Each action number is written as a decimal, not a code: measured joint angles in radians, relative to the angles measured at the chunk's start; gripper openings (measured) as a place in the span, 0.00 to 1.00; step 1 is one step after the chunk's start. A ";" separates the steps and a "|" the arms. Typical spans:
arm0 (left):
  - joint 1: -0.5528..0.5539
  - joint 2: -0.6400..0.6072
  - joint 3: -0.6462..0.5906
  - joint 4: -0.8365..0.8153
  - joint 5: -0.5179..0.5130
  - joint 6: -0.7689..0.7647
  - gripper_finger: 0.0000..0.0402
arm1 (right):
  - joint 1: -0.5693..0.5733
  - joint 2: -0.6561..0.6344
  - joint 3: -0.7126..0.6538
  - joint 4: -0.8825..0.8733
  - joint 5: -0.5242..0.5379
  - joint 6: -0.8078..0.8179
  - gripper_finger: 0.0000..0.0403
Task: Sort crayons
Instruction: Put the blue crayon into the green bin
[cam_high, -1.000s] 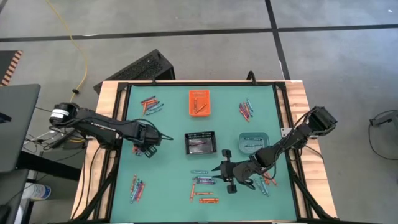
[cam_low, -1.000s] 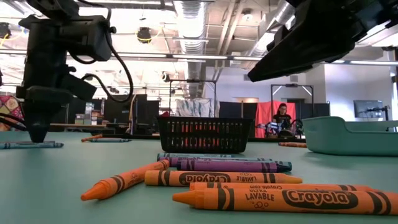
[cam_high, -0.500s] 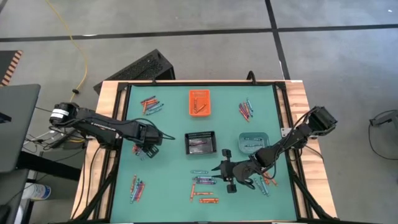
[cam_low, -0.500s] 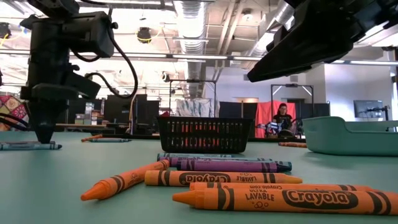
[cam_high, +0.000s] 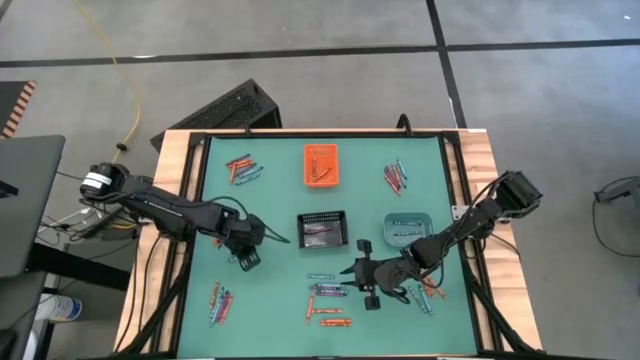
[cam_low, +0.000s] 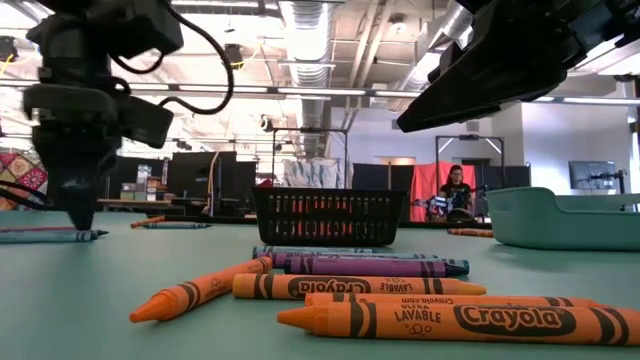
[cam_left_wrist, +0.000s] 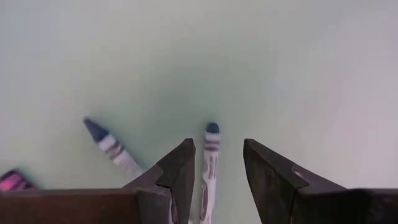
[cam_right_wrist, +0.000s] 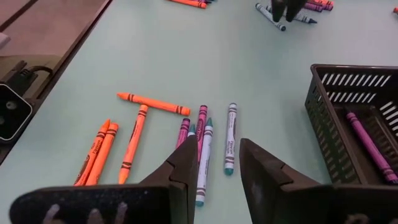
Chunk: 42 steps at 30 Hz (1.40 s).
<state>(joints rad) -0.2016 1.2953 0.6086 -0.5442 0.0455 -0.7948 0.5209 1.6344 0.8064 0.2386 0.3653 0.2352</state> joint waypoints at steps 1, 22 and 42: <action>-0.017 0.000 0.000 -0.001 -0.002 -0.004 0.31 | 0.000 0.000 0.000 0.000 0.000 0.000 0.28; -0.247 -0.004 -0.082 -0.003 -0.107 -0.099 0.31 | 0.000 0.000 0.000 0.001 0.000 0.001 0.28; -0.317 0.000 -0.081 0.032 -0.180 -0.103 0.04 | 0.000 0.000 0.000 0.001 0.002 0.001 0.28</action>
<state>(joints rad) -0.5189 1.2956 0.5279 -0.5125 -0.1343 -0.8979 0.5209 1.6348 0.8062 0.2396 0.3672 0.2364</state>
